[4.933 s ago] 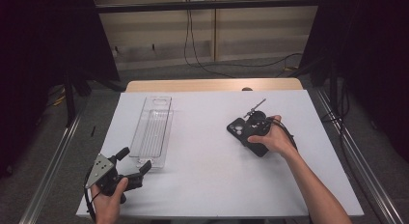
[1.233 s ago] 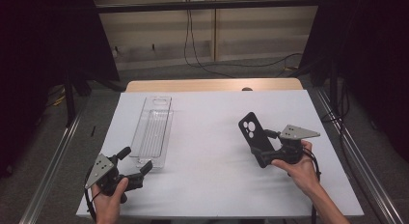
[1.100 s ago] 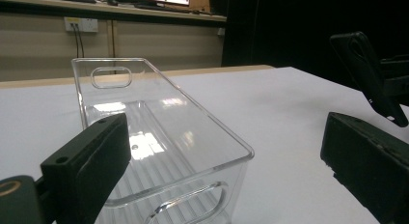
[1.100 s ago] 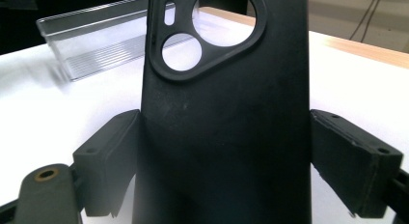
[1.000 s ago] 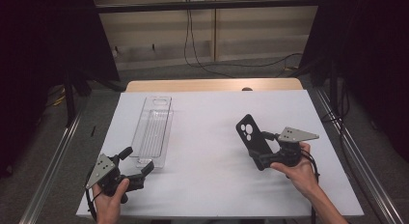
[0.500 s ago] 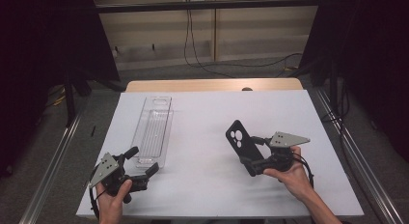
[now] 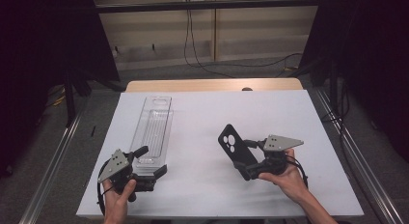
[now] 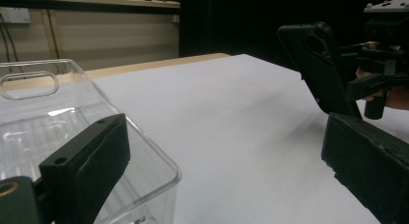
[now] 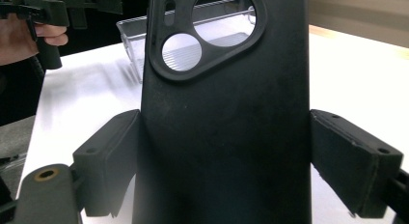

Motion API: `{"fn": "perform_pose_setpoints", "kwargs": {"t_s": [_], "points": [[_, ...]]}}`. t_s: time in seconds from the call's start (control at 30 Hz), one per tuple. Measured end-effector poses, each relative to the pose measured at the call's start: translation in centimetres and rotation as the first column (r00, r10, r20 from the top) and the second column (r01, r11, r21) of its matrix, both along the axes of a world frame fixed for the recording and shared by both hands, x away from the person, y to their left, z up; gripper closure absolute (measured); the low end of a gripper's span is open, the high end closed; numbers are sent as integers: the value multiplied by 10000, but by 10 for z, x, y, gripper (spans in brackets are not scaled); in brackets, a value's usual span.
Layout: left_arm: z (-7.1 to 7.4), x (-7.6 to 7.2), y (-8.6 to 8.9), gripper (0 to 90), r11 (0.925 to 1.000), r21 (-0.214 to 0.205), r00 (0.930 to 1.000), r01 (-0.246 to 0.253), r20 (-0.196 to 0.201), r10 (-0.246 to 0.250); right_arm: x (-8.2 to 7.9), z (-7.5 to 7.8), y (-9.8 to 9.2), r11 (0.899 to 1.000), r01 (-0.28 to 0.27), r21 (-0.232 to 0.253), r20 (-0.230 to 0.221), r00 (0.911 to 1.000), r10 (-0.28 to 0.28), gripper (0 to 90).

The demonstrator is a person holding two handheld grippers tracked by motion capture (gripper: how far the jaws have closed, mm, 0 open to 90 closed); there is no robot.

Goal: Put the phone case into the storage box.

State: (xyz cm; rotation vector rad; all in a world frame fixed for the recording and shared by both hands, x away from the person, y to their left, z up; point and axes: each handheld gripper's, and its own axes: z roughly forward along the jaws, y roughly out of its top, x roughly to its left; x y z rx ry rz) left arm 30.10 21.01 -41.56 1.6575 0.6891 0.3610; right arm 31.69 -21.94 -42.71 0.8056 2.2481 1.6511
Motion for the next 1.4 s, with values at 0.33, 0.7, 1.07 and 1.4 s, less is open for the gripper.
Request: {"fn": "perform_pose_setpoints", "kwargs": {"t_s": [0.33,0.7,1.07,1.4], "points": [[5,3,-19,39,9957,-49,9955,921,-203,-922,-2,1,10,9993,-360,127,55,9993,359,138],[10,12,-39,45,9829,131,9825,1835,-343,-1829,-3,0,20,9980,-614,121,65,9981,614,138],[17,30,-62,80,9663,204,9654,2567,-527,-2554,-4,2,25,9967,-794,187,108,9968,792,137],[22,42,-86,52,9376,67,9366,3477,-481,-3470,-5,3,28,9952,-960,208,136,9953,957,137]]}}
